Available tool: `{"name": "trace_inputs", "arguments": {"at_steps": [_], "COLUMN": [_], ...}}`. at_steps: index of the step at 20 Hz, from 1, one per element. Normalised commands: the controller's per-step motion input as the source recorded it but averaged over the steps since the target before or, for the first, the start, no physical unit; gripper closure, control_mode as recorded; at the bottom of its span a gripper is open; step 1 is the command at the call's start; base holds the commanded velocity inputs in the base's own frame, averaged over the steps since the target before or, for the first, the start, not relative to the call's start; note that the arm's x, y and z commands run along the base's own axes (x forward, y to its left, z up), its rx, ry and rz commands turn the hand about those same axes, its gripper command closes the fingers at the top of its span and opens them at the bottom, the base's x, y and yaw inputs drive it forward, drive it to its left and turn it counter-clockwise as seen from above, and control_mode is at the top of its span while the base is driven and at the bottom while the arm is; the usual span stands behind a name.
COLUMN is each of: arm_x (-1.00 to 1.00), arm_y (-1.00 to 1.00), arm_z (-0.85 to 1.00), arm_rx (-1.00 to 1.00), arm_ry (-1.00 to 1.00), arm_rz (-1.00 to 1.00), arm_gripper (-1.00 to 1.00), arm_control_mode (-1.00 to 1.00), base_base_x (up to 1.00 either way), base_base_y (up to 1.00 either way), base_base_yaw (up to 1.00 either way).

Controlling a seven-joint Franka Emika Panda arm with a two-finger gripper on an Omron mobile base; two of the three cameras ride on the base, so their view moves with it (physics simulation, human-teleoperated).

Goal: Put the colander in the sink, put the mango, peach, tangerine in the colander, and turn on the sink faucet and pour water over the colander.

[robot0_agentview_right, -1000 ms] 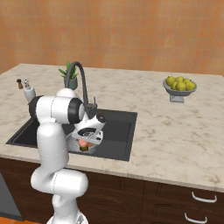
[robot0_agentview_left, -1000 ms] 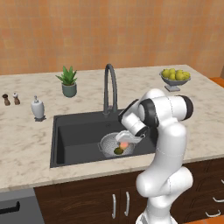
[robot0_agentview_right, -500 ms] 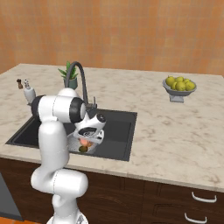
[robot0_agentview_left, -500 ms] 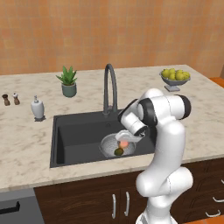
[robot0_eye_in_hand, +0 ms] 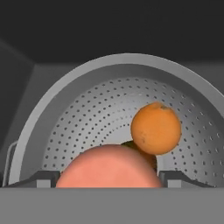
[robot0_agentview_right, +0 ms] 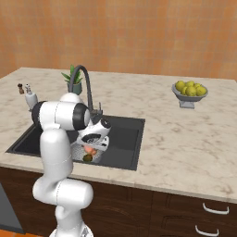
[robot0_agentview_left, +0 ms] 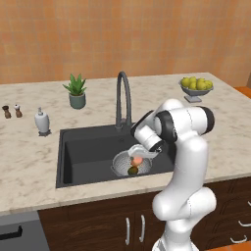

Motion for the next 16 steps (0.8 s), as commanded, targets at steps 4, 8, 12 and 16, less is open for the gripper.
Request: {"name": "trace_inputs", "arguments": {"at_steps": [4,8,12,16], "arm_x": [-0.12,-0.15,-0.22,-0.33], "arm_y": [0.03,0.03,-0.01,-0.13], "arm_z": [0.32,0.43,0.6,0.64], "arm_rx": [-0.03,-0.07,-0.07,-0.08], "arm_ry": [0.0,0.0,0.0,0.0], "arm_rz": [0.0,0.0,0.0,0.0], "arm_gripper": [-1.0,-1.0,-1.0,-1.0], "arm_control_mode": [-1.0,-1.0,-1.0,-1.0], "base_base_x": [0.0,0.0,0.0,0.0], "base_base_y": [0.0,0.0,0.0,0.0], "base_base_yaw": [0.0,0.0,0.0,0.0]}}
